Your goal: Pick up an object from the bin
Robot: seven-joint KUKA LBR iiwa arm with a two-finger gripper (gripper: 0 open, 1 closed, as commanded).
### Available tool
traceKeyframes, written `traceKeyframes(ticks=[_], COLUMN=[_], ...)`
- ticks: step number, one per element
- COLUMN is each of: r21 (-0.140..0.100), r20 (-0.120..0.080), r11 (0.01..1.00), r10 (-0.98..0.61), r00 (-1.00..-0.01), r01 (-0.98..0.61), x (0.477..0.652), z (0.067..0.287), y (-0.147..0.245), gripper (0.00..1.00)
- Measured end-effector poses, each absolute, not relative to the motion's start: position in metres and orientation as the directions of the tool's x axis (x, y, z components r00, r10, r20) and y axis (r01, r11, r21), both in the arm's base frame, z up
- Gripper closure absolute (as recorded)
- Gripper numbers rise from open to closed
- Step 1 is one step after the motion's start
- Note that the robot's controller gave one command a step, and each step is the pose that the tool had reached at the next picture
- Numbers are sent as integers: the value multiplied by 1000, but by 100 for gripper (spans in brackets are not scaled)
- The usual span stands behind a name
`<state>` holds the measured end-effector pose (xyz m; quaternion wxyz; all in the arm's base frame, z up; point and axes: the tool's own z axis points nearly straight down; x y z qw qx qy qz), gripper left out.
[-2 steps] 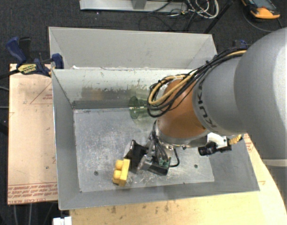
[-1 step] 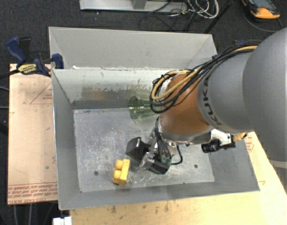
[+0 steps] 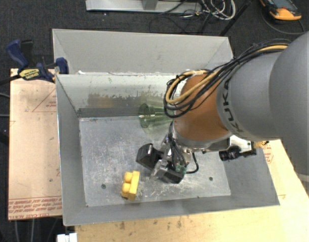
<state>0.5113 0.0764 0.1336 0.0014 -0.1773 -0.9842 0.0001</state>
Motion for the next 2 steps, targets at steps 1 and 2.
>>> traceKeyframes(ticks=[1,2], r21=[0,-4], r20=[1,8], r11=[937,937], r10=[349,348], r00=[-937,-937], r01=[349,348], x=[512,510], z=[141,151], y=[77,76], gripper=[100,100])
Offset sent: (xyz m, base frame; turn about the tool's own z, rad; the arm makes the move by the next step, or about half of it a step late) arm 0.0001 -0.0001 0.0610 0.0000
